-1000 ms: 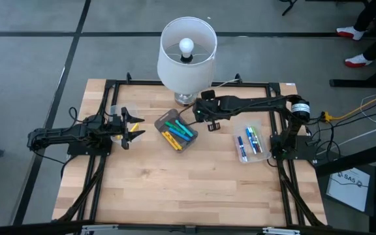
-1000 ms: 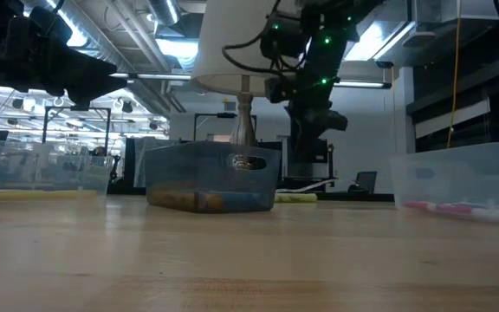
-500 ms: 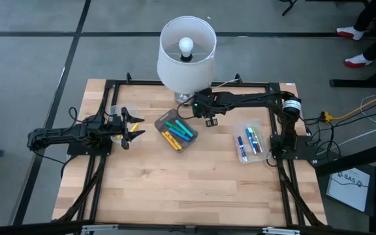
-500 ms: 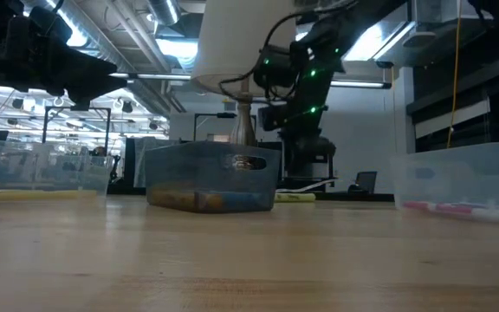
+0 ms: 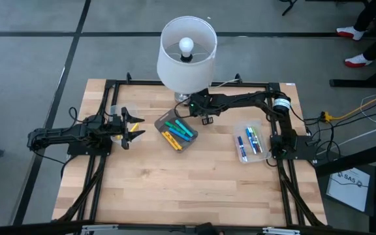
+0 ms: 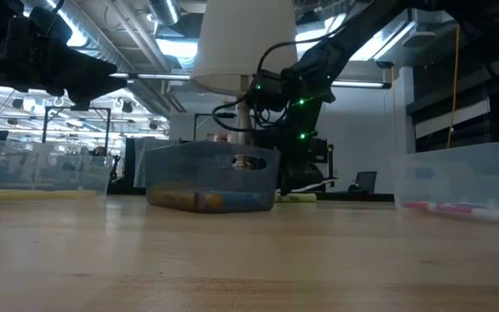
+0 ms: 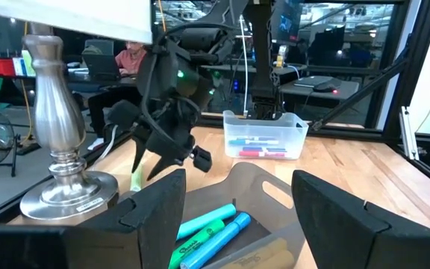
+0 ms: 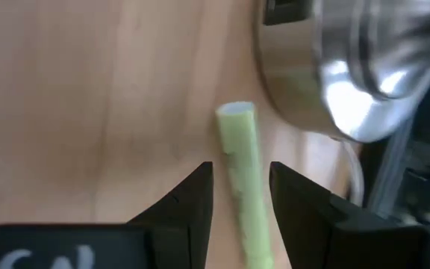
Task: Pick & Place Markers
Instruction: Put the light green marker into the black bin
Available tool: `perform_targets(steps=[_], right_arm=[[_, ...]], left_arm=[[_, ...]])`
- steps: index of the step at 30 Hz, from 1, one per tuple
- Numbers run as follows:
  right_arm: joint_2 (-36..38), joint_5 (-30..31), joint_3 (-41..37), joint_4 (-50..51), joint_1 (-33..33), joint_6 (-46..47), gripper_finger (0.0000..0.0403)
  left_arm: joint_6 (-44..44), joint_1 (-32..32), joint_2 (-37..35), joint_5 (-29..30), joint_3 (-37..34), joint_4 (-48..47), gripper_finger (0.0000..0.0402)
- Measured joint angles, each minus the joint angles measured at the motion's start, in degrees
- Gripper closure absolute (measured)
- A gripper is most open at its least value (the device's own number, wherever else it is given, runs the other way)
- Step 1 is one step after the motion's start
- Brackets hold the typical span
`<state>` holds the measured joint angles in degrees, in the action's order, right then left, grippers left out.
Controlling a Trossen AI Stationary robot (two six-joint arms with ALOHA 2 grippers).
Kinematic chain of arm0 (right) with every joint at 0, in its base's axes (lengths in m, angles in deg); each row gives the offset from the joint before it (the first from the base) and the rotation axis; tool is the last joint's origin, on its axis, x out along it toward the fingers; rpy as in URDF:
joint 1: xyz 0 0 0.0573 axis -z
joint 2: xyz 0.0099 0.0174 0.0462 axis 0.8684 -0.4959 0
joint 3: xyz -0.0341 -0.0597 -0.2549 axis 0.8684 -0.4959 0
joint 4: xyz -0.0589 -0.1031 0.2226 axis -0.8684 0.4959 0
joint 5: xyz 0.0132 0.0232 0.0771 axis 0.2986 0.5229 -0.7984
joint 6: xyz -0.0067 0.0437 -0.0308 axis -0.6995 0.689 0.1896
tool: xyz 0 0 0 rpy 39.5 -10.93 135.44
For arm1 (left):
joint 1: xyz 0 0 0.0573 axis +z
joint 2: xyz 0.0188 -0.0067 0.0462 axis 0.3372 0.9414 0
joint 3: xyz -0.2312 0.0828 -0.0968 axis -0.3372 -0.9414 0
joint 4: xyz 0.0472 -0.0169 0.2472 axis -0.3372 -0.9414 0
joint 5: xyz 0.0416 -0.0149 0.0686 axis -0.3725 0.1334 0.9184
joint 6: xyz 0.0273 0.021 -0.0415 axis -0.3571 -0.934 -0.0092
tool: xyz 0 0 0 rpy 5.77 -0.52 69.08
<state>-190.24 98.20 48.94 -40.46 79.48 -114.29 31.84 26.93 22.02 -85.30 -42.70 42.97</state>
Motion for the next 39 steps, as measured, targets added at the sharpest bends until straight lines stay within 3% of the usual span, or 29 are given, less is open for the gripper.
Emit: perform_targets(steps=[6,18,30,39], right_arm=[[0.0,-7.5,0.0,0.4,2.3,0.3,0.0272],[0.0,-12.3,0.1,0.8,6.3,4.5,0.0272],[-0.1,-13.5,0.0,2.8,6.3,4.2,0.0272],[-0.1,-11.1,0.0,4.7,4.7,3.8,0.0272]], left_arm=[[0.0,0.0,0.0,0.0,0.0,0.0,0.0162],[0.0,0.0,0.0,0.0,0.0,0.0,0.0162],[0.0,0.0,0.0,0.0,0.0,0.0,0.0160],[0.0,0.0,0.0,0.0,0.0,0.0,0.0162]])
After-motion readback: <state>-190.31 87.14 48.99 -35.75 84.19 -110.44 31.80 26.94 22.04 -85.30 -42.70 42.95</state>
